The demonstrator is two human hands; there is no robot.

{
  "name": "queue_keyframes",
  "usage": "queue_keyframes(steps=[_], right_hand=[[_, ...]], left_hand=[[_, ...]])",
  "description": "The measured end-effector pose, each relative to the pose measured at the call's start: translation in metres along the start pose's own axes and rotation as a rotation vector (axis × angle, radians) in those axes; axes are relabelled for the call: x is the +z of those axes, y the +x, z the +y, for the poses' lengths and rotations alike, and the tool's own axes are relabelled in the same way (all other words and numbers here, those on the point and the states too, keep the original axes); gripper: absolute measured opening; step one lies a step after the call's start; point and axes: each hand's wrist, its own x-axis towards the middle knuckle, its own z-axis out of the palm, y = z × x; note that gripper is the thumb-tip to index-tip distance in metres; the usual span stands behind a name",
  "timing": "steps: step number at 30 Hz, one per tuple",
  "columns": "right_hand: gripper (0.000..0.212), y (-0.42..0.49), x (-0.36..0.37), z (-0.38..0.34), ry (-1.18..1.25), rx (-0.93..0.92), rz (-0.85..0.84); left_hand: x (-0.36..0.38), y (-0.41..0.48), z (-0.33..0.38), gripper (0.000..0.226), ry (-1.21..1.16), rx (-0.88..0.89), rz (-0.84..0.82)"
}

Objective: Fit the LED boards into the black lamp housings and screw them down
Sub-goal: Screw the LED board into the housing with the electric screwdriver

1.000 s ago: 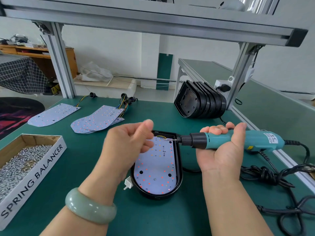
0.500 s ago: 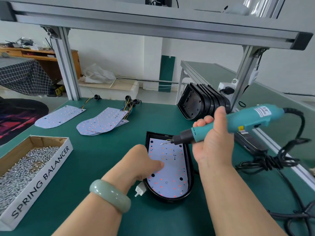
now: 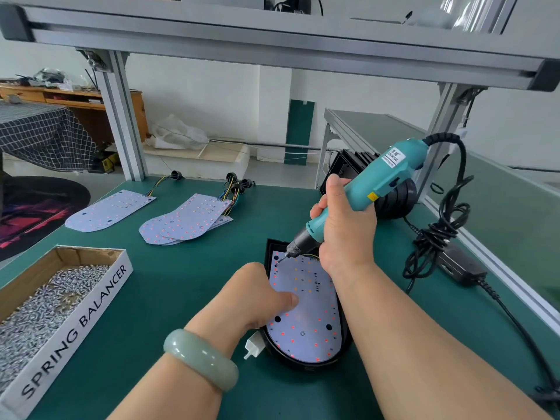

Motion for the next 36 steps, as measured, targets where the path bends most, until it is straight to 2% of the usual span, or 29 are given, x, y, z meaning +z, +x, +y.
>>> queue_keyframes(steps=[4, 9, 13, 17, 21, 25, 29, 33, 36], right_hand=[[0.018, -0.002, 0.007, -0.001, -0.063, -0.049, -0.089], [0.014, -0.009, 0.021, -0.004, -0.192, -0.115, -0.261], [0.021, -0.017, 0.032, -0.003, -0.253, -0.099, -0.278], [0.026, -0.02, 0.036, -0.001, -0.296, -0.081, -0.279], [0.028, -0.019, 0.032, -0.002, -0.234, -0.065, -0.215], [0.029, -0.021, 0.028, -0.004, -0.227, -0.071, -0.253], [0.02, -0.024, 0.027, -0.011, -0.277, -0.091, -0.338], [0.017, -0.014, 0.02, -0.034, -0.272, -0.103, -0.238], [0.02, 0.005, 0.0, -0.059, -0.398, -0.083, -0.128]], left_hand=[[0.001, 0.0, 0.001, 0.019, -0.008, 0.013, 0.013], [0.001, -0.001, -0.001, 0.023, -0.047, -0.001, 0.004], [0.001, 0.0, -0.001, 0.038, -0.07, -0.002, -0.004], [0.001, -0.001, 0.001, 0.022, -0.038, -0.008, 0.031], [0.0, -0.003, 0.003, 0.024, -0.033, -0.02, 0.053], [0.001, -0.005, 0.004, 0.037, -0.041, -0.035, 0.045], [-0.001, -0.009, 0.006, 0.051, -0.065, -0.031, 0.019], [0.0, -0.008, 0.003, 0.024, -0.028, -0.011, 0.049], [0.0, -0.007, 0.002, 0.026, -0.028, -0.006, 0.054]])
